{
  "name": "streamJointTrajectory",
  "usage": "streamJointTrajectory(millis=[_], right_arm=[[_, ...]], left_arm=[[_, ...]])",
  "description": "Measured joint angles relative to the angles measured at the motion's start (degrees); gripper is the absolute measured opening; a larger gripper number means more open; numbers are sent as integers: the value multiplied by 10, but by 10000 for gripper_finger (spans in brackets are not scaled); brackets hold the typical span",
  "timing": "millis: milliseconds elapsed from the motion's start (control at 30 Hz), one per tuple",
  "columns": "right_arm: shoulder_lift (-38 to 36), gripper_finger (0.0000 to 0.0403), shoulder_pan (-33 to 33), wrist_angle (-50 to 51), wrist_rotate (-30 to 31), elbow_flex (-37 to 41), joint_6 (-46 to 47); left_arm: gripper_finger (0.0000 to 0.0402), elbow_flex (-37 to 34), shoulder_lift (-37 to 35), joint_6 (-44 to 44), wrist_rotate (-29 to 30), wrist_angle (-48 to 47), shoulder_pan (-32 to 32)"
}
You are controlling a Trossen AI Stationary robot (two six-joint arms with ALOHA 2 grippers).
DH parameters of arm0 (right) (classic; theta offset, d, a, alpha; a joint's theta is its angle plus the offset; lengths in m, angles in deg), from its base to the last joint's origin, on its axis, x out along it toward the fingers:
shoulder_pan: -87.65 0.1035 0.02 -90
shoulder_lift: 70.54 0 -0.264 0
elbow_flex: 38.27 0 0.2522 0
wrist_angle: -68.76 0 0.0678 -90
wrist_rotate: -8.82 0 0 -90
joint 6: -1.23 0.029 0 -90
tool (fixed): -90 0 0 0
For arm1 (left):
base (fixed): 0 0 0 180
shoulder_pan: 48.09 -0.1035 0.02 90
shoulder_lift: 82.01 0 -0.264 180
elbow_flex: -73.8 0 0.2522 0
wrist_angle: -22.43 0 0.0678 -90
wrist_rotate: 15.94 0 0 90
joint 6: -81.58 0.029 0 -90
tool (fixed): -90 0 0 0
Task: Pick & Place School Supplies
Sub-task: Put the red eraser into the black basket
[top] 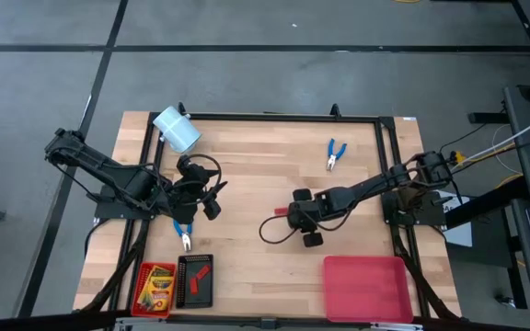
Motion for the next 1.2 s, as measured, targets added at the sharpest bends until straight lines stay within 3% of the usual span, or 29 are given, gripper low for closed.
streamJointTrajectory(millis=[533, 1200], right_arm=[[2, 108, 31, -7, 42, 2, 32], [16, 107, -37, -43, -14, 2, -62]], left_arm=[[171, 0, 0, -5, 0, 0, 0], [171, 0, 0, -5, 0, -1, 0]])
